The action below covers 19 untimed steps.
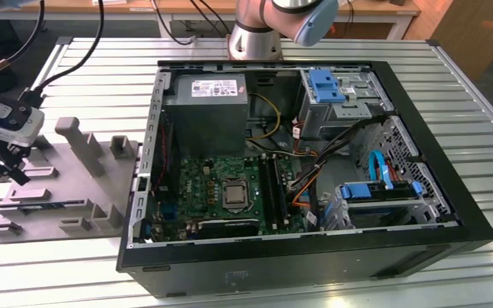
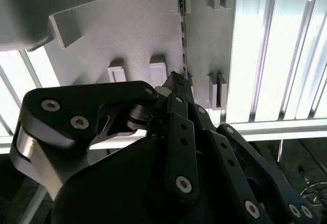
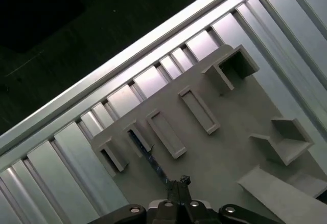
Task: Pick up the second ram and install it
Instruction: 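Pick up the second ram and move it above second insertion slot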
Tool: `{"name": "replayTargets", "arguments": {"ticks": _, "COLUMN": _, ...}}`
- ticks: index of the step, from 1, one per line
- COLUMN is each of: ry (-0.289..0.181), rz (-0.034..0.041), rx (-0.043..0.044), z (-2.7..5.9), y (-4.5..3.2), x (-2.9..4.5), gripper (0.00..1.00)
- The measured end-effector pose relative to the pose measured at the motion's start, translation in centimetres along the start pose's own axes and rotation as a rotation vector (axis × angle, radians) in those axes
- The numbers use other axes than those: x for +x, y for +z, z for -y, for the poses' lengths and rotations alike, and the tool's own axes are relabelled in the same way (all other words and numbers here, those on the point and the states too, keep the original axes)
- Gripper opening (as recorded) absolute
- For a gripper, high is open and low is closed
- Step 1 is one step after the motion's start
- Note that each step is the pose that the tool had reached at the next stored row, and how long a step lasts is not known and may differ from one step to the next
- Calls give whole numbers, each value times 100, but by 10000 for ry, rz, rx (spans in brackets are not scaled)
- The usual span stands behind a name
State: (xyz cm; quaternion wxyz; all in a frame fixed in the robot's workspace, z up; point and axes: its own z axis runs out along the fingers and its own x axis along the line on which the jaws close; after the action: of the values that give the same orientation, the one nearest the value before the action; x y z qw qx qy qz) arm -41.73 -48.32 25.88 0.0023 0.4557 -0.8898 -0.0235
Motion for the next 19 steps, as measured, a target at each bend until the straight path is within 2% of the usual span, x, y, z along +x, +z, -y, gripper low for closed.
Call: {"name": "replayTargets", "arguments": {"ticks": 19, "ry": -3452, "rz": -152, "rx": -60, "z": 2, "y": 43, "x": 1, "gripper": 11}}
